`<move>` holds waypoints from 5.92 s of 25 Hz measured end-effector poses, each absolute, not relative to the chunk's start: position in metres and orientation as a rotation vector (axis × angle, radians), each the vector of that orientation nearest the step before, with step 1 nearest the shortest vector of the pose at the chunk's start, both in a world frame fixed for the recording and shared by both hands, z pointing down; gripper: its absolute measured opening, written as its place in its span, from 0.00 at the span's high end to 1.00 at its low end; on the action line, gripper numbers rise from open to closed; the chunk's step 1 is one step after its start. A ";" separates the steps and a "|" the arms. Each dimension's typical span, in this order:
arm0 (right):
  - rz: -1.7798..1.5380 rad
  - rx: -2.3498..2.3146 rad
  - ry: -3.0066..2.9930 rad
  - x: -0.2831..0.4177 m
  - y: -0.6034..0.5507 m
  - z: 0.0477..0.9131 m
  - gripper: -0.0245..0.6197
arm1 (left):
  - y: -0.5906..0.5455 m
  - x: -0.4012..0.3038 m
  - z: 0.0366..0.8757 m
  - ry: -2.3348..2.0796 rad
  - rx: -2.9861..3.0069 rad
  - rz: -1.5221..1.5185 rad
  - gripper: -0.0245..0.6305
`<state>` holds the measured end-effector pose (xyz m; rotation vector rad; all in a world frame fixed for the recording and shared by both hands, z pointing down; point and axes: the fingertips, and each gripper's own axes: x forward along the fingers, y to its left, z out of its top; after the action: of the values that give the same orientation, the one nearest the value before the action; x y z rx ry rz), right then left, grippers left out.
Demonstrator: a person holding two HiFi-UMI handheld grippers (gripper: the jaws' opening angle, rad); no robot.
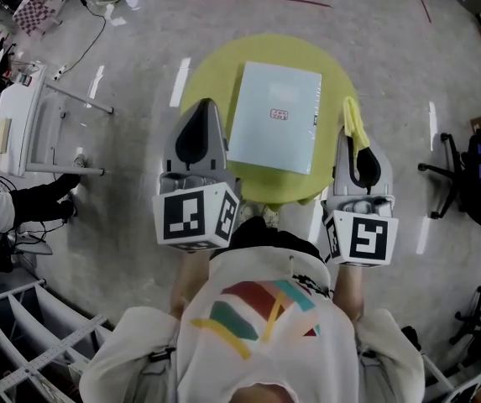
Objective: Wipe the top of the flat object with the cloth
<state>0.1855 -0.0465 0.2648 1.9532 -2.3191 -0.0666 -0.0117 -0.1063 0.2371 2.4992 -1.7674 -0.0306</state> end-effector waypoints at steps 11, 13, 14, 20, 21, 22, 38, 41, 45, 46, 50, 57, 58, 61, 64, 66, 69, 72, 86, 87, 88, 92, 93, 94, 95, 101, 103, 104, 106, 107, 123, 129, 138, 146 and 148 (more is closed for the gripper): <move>-0.160 2.017 -2.266 0.182 -0.059 0.243 0.92 | -0.137 -0.024 0.239 -1.732 2.520 -0.020 0.94; -0.163 2.033 -2.261 0.180 -0.063 0.242 0.92 | -0.143 -0.027 0.239 -1.717 2.523 -0.029 0.94; -0.158 2.044 -2.256 0.179 -0.064 0.243 0.92 | -0.146 -0.028 0.241 -1.703 2.522 -0.024 0.94; -0.142 2.027 -2.262 0.170 -0.067 0.250 0.92 | -0.164 -0.029 0.290 -1.590 2.435 0.076 0.93; -0.130 2.023 -2.261 0.170 -0.066 0.252 0.92 | -0.166 -0.028 0.303 -1.562 2.411 0.103 0.93; -0.116 2.025 -2.256 0.170 -0.066 0.254 0.92 | -0.168 -0.026 0.317 -1.524 2.391 0.127 0.88; 0.008 1.961 -2.239 0.154 -0.068 0.281 0.92 | -0.140 -0.037 0.523 -1.214 2.021 0.588 0.70; 0.004 1.933 -2.250 0.150 -0.068 0.283 0.92 | -0.131 -0.032 0.552 -1.130 1.970 0.627 0.70; 0.014 1.913 -2.256 0.146 -0.066 0.288 0.92 | -0.122 -0.034 0.576 -1.097 1.908 0.663 0.70; 0.017 1.909 -2.253 0.145 -0.066 0.289 0.92 | -0.120 -0.035 0.579 -1.090 1.895 0.670 0.70; 0.030 1.901 -2.240 0.148 -0.066 0.292 0.92 | -0.118 -0.035 0.589 -1.068 1.848 0.669 0.75; 0.060 1.873 -2.223 0.148 -0.068 0.303 0.92 | -0.116 -0.028 0.590 -1.014 1.877 0.698 0.83; 0.063 1.869 -2.223 0.148 -0.069 0.304 0.92 | -0.116 -0.027 0.589 -1.009 1.886 0.707 0.83; 0.062 1.855 -2.224 0.146 -0.072 0.307 0.92 | -0.116 -0.028 0.589 -0.990 1.891 0.706 0.83; 0.040 1.828 -2.226 0.147 -0.078 0.307 0.92 | -0.115 -0.029 0.589 -0.983 1.894 0.702 0.84; 0.030 1.820 -2.221 0.151 -0.083 0.306 0.92 | -0.115 -0.029 0.589 -0.972 1.891 0.672 0.85; 0.042 1.815 -2.202 0.158 -0.088 0.311 0.92 | -0.116 -0.029 0.589 -0.939 1.861 0.607 0.86; 0.062 1.800 -2.179 0.164 -0.097 0.319 0.92 | -0.116 -0.029 0.589 -0.929 1.859 0.607 0.86; 0.023 1.415 -1.869 0.220 -0.238 0.448 0.92 | -0.115 -0.028 0.591 -0.980 1.900 0.703 0.86; -0.013 1.358 -1.830 0.223 -0.249 0.457 0.92 | -0.115 -0.028 0.591 -0.987 1.900 0.707 0.86; -0.041 1.302 -1.794 0.225 -0.259 0.466 0.92 | -0.115 -0.028 0.591 -0.993 1.902 0.714 0.86; -0.107 1.084 -1.681 0.226 -0.284 0.501 0.92 | -0.115 -0.026 0.591 -1.005 1.910 0.760 0.86; -0.125 1.027 -1.653 0.225 -0.287 0.509 0.92 | -0.114 -0.026 0.592 -1.007 1.909 0.770 0.86; -0.141 0.970 -1.625 0.223 -0.289 0.517 0.92 | -0.114 -0.027 0.592 -1.011 1.907 0.779 0.86; -0.153 0.915 -1.601 0.221 -0.291 0.526 0.92 | -0.114 -0.028 0.592 -1.016 1.906 0.785 0.86; -0.087 0.726 -1.568 0.214 -0.294 0.562 0.92 | -0.114 -0.027 0.591 -1.044 1.906 0.817 0.86; -0.065 0.712 -1.566 0.215 -0.296 0.566 0.92 | -0.112 -0.026 0.590 -1.048 1.903 0.824 0.86; -0.054 0.703 -1.567 0.215 -0.296 0.568 0.92 | -0.112 -0.026 0.590 -1.049 1.902 0.828 0.86; -0.032 0.676 -1.571 0.213 -0.295 0.571 0.92 | -0.113 -0.026 0.589 -1.052 1.908 0.840 0.86; -0.021 0.659 -1.573 0.212 -0.294 0.573 0.92 | -0.114 -0.026 0.587 -1.055 1.915 0.848 0.86; 0.193 0.447 -1.596 0.207 -0.257 0.581 0.92 | -0.115 -0.026 0.587 -1.059 1.934 0.872 0.86; 0.229 0.409 -1.591 0.203 -0.235 0.581 0.92 | -0.114 -0.026 0.588 -1.058 1.940 0.875 0.86; 0.315 0.374 -1.623 0.193 -0.203 0.586 0.92 | -0.113 -0.025 0.590 -1.055 1.943 0.864 0.86; 0.402 0.386 -1.633 0.183 -0.172 0.586 0.92 | -0.119 -0.029 0.584 -1.095 1.979 0.893 0.86; 0.416 0.376 -1.637 0.179 -0.162 0.586 0.92 | -0.119 -0.030 0.585 -1.098 1.977 0.896 0.86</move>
<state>0.1786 -0.1619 0.5862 0.3765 -1.6368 0.4157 -0.0303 -0.1187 0.5846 1.9774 -1.0980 0.8957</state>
